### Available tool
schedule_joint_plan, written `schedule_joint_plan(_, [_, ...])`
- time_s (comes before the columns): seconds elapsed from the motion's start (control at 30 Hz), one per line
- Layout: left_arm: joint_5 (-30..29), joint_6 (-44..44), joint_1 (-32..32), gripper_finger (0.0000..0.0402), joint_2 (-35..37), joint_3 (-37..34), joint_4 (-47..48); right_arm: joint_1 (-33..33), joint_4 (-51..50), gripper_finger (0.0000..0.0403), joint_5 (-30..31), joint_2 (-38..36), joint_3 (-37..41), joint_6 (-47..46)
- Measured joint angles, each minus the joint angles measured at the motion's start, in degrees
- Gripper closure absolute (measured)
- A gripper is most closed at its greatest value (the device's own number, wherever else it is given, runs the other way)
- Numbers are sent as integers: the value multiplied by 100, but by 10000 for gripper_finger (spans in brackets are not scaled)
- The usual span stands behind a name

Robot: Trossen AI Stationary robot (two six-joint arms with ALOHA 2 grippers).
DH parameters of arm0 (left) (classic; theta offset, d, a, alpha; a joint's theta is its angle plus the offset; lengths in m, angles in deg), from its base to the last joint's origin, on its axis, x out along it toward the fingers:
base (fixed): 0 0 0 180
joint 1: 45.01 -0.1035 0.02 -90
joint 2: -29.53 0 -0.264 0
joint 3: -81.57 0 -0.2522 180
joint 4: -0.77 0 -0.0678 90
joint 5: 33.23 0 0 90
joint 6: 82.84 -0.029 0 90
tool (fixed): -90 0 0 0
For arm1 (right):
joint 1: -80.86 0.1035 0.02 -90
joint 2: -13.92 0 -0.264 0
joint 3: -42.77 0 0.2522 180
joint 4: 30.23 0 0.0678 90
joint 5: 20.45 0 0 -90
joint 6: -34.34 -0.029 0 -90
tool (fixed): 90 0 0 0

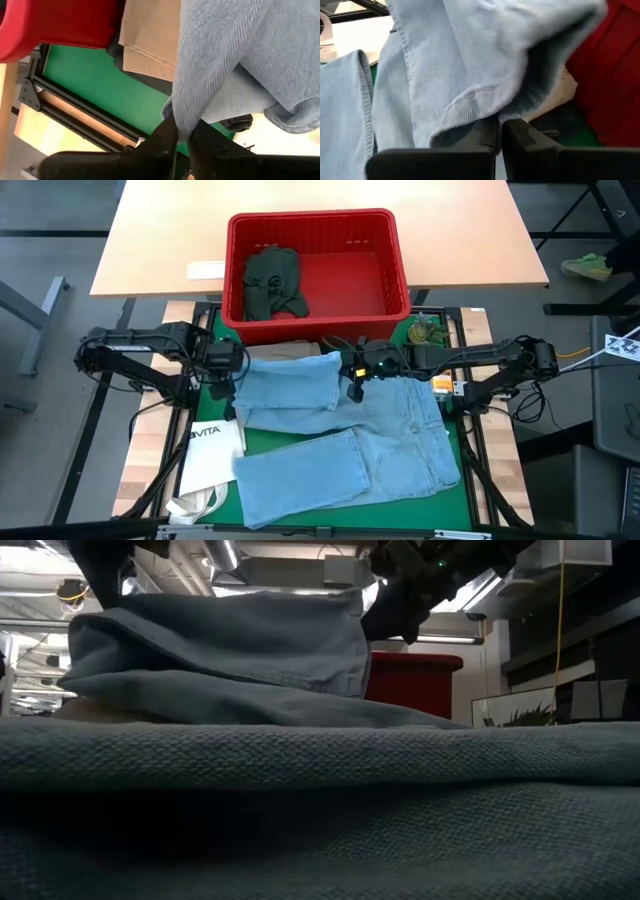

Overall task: Fold Laundry from Bin
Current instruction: Fold the light blue pants

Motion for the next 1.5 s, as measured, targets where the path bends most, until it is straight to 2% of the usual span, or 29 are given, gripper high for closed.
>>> schedule_joint_plan(0.3, [-66,273,0,263,7,0,3,-2,-2,393,-91,0,0,3])
schedule_joint_plan(0.43, [537,596,10,239,7,-2,-101,-2,-2,393,-100,0,0,4])
schedule_joint_plan(0.57, [1066,1337,280,239,7,0,-301,-2,-1,393,-177,0,0,85])
schedule_joint_plan(0.77, [1045,2243,1229,254,9,-347,-977,-2,0,393,-235,0,0,175])
schedule_joint_plan(1.0, [976,2914,2288,267,7,-1226,-2061,-2,0,393,-235,0,0,301])
schedule_joint_plan(1.2, [348,3385,2623,268,7,-1695,-2048,-2,11,393,-235,0,2,302])
schedule_joint_plan(1.4, [-482,3417,2638,269,7,-1885,-2088,-2,11,393,-235,0,2,302])
schedule_joint_plan(1.5, [-625,3400,2638,269,7,-1980,-2281,-2,11,393,-235,0,2,302])
